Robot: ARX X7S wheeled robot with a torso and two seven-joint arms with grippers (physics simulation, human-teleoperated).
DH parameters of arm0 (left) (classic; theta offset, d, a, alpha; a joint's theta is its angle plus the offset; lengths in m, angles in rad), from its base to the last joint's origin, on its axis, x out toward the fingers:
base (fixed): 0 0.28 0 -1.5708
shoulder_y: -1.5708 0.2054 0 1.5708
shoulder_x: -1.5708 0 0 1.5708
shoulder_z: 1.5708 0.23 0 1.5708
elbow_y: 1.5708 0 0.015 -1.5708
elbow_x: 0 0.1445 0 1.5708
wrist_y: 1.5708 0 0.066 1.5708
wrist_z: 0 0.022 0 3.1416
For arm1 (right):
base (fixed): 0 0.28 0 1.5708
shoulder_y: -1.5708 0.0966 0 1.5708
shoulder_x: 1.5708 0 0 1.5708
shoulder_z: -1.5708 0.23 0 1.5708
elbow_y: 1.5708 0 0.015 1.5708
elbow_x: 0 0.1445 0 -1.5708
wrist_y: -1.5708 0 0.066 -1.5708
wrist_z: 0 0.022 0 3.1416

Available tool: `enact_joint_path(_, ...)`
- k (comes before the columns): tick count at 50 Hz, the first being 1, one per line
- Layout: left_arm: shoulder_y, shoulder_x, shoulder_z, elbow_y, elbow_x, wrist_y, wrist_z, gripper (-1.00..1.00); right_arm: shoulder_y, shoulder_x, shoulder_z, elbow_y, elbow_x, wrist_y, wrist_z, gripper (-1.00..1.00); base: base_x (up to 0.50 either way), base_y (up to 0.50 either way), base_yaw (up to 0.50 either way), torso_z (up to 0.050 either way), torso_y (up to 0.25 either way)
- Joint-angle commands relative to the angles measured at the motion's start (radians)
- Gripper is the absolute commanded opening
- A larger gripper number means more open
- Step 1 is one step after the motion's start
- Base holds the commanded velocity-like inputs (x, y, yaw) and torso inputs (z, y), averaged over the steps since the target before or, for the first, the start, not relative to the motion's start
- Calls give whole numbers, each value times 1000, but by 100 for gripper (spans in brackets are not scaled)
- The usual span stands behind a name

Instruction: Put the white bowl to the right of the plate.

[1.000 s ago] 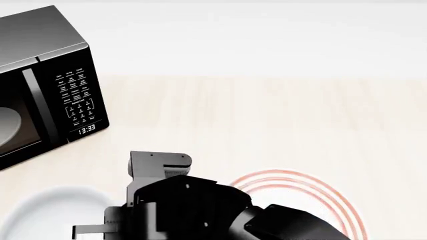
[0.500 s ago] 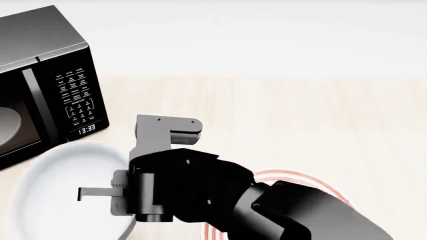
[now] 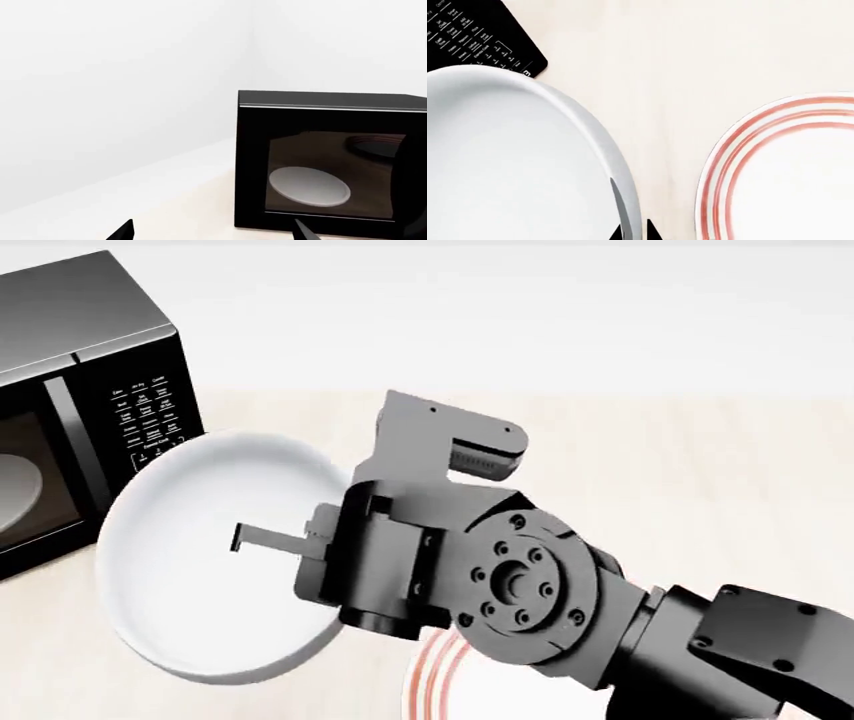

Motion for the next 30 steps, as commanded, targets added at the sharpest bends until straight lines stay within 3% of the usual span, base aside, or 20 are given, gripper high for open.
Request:
enact_joint_path(1,-3,-3,10,0,6,-3,-8,100,37,136,74,-50,55,-39,98,-100,0,0,0,0,10)
enact_joint_path(30,-21,-12,38,-13,15,-18,-21,100,64,304,140,366,229,89,2,-100,0,0,0,0,0)
